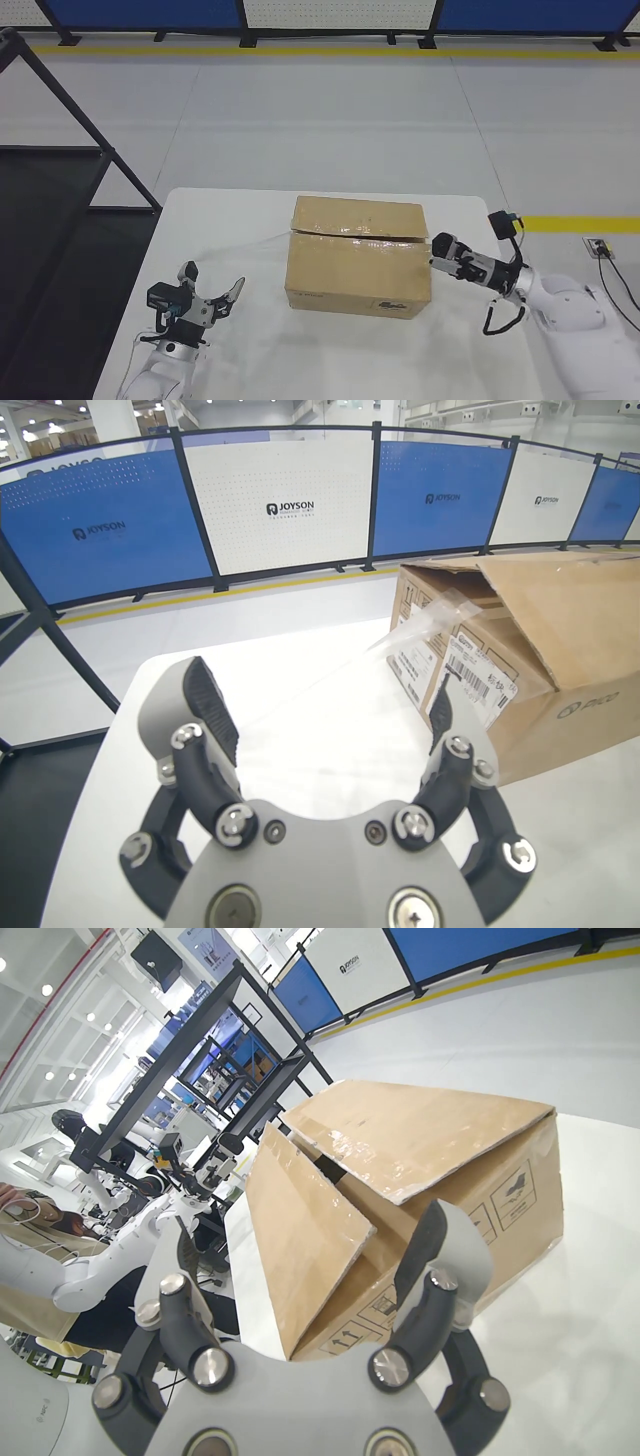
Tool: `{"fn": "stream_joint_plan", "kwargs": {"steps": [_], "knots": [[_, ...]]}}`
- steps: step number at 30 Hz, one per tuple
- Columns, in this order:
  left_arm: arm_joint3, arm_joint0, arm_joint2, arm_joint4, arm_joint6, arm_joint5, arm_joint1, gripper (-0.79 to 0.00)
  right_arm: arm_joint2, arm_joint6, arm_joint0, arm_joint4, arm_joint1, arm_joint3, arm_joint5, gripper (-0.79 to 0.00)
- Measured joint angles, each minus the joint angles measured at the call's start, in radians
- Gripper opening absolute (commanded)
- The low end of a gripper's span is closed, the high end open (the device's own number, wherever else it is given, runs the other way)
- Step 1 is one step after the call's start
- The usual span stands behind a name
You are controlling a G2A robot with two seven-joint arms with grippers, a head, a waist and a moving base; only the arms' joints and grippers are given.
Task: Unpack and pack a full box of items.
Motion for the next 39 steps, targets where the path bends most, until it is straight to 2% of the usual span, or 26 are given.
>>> {"fn": "stream_joint_plan", "kwargs": {"steps": [3, 8, 18, 30, 39], "knots": [[0.0, 0.0, 0.0, 0.0, 0.0, 0.0, 0.0, 0.0, -0.018, 0.018, 0.002, 0.026, 0.005, -0.002, -0.018, 0.0], [0.0, 0.0, 0.0, 0.0, 0.0, 0.0, 0.0, 0.0, -0.039, -0.016, -0.021, 0.06, 0.021, -0.04, -0.05, 0.0], [0.0, 0.0, 0.0, 0.0, 0.0, 0.0, 0.0, 0.0, -0.086, -0.117, -0.117, 0.075, 0.095, -0.2, -0.151, 0.0], [0.0, 0.0, 0.0, 0.0, 0.0, 0.0, 0.0, 0.0, -0.064, -0.118, -0.258, 0.067, 0.176, -0.419, -0.152, 0.0], [0.0, 0.0, 0.0, 0.0, 0.0, 0.0, 0.0, 0.0, -0.049, -0.118, -0.349, -0.002, 0.205, -0.496, -0.152, 0.0]]}}
